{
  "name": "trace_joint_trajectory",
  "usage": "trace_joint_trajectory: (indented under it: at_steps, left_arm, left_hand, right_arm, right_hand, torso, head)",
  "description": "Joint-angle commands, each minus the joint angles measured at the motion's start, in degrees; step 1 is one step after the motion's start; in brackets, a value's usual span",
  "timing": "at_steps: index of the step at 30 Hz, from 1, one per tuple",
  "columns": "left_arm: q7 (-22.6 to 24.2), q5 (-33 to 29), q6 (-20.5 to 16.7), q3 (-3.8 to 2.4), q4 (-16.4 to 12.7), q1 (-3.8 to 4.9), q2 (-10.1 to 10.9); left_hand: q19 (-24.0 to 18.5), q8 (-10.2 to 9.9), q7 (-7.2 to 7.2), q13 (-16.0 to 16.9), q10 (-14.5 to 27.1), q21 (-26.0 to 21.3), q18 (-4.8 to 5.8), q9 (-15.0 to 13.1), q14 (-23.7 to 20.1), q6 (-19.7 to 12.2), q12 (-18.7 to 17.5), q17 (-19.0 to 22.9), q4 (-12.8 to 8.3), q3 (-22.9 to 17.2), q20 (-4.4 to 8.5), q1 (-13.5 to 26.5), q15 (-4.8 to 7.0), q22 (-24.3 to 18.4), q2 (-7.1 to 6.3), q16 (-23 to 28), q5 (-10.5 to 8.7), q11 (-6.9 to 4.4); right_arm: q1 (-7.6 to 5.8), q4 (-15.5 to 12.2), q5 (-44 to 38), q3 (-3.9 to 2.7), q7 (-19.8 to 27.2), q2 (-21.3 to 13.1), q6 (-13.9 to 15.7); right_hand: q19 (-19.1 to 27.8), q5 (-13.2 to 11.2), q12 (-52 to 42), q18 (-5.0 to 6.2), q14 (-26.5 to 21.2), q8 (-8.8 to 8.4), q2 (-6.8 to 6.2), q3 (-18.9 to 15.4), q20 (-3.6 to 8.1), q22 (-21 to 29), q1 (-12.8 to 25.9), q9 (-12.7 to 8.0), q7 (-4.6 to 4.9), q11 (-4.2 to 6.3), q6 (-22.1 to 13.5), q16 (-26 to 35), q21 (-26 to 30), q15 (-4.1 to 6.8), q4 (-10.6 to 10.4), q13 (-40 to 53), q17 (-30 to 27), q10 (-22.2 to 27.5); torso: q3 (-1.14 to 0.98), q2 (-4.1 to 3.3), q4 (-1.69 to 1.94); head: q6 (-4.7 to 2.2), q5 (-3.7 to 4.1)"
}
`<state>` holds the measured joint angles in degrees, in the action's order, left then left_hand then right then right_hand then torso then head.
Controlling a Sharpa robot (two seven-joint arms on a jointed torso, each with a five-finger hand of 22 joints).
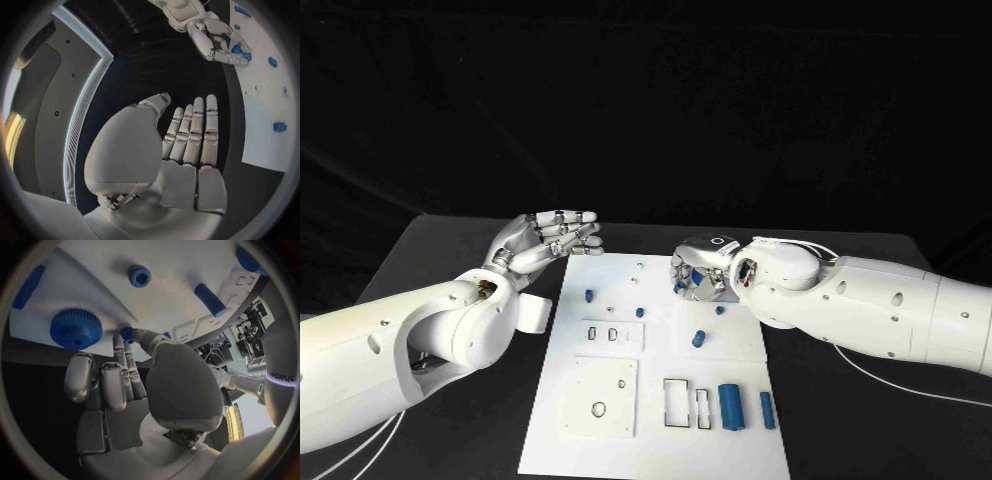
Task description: Assemble the parts on the task board
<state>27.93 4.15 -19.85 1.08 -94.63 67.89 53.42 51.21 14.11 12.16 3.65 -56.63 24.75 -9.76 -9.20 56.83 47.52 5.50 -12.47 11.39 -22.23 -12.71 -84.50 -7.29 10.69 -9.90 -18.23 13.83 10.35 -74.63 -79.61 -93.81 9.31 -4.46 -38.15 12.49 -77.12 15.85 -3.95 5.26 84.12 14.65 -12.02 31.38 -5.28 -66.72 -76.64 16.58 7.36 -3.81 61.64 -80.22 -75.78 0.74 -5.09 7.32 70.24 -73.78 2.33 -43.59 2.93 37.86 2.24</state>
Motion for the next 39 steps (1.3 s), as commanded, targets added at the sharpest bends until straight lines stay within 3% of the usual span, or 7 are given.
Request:
trace_joint_trajectory:
  at_steps: [1,9,17,23,33,39]
  left_arm:
    - [-0.2,-0.3,1.1,-0.06,0.0,0.09,-0.1]
    - [-0.5,-0.3,1.1,-0.06,0.3,0.09,-0.1]
    - [-0.7,-0.3,1.2,-0.05,0.4,0.09,-0.2]
    - [-0.7,-0.3,1.3,-0.05,0.4,0.09,-0.3]
    - [-0.8,-0.3,1.5,-0.05,0.2,0.09,-0.4]
    - [-0.9,-0.3,1.6,-0.06,0.1,0.12,-0.5]
  left_hand:
    - [-0.1,-0.3,1.58,0.0,-0.2,0.2,-0.56,0.1,0.3,0.1,-0.2,-0.1,0.2,-0.1,-0.13,0.6,-0.16,0.0,0.10,0.2,-0.27,0.21]
    - [-0.1,-0.3,1.61,0.0,-0.1,0.2,-0.56,0.1,0.2,0.0,-0.3,-0.1,0.2,-0.1,-0.13,0.6,-0.18,0.0,0.13,0.2,-0.26,0.23]
    - [-0.1,-0.4,1.65,0.0,-0.1,0.2,-0.56,0.1,0.2,0.0,-0.4,-0.1,0.1,-0.2,-0.14,0.5,-0.20,0.0,0.19,0.3,-0.24,0.27]
    - [-0.1,-0.4,1.65,0.0,-0.1,0.2,-0.56,0.1,0.2,0.0,-0.4,-0.1,0.1,-0.2,-0.14,0.5,-0.20,0.0,0.19,0.3,-0.24,0.27]
    - [-0.2,-0.4,1.67,0.0,0.0,0.2,-0.55,0.1,0.1,-0.1,-0.5,-0.2,0.0,-0.3,-0.15,0.5,-0.22,0.0,0.21,0.3,-0.24,0.29]
    - [-0.2,-0.4,1.67,0.0,0.0,0.2,-0.55,0.1,0.1,-0.1,-0.5,-0.2,0.0,-0.3,-0.15,0.5,-0.22,0.0,0.21,0.3,-0.24,0.29]
  right_arm:
    - [0.04,-0.2,-0.9,0.01,-2.0,0.0,3.3]
    - [0.05,-1.0,-1.8,-0.01,-3.3,-0.2,8.0]
    - [-0.21,-1.7,-2.5,-0.21,-4.8,0.7,12.5]
    - [-0.33,0.2,-2.6,-0.27,-5.6,2.9,13.5]
    - [-0.35,3.7,-2.7,-0.33,-6.0,6.5,14.4]
    - [-0.27,5.1,-2.6,-0.34,-5.7,8.2,13.9]
  right_hand:
    - [-0.6,0.4,-0.6,-0.58,2.6,1.23,1.58,1.7,0.31,-0.9,-2.3,1.5,-0.32,0.81,0.8,-0.5,-0.7,0.52,1.2,0.9,0.3,-1.7]
    - [-0.5,0.4,-0.5,-0.65,2.5,2.55,1.27,3.5,0.55,-1.8,-2.6,3.8,-0.34,0.99,0.4,-0.7,-1.3,0.68,2.9,1.7,0.0,-2.5]
    - [-0.5,0.4,-0.3,-0.66,2.4,2.82,0.86,3.9,0.54,-2.0,-2.3,4.5,-0.31,0.96,0.2,-0.6,-1.4,0.65,3.3,1.8,-0.3,-2.5]
    - [-0.3,0.4,-0.2,-0.63,2.3,2.90,0.65,4.0,0.53,-1.9,-2.0,4.8,-0.28,0.92,0.1,-0.4,-1.4,0.63,3.4,1.9,-0.7,-2.4]
    - [-0.2,0.3,-0.1,-0.62,2.3,2.92,0.54,4.1,0.50,-1.9,-1.8,5.0,-0.26,0.89,-0.1,-0.3,-1.4,0.60,3.4,2.0,-0.9,-2.4]
    - [-0.1,0.3,-0.1,-0.59,2.2,2.94,0.39,4.2,0.49,-1.8,-1.7,5.2,-0.26,0.89,-0.2,-0.3,-1.3,0.59,3.5,2.0,-1.1,-2.3]
  torso:
    - [0.08,-0.16,0.20]
    - [0.19,-0.17,0.26]
    - [0.28,-0.39,0.47]
    - [0.31,-0.64,0.75]
    - [0.35,-0.83,0.80]
    - [0.50,-1.09,1.21]
  head:
    - [-0.03,0.13]
    - [-0.38,0.19]
    - [-1.15,0.21]
    - [-1.36,0.26]
    - [-1.29,0.09]
    - [-1.33,0.16]
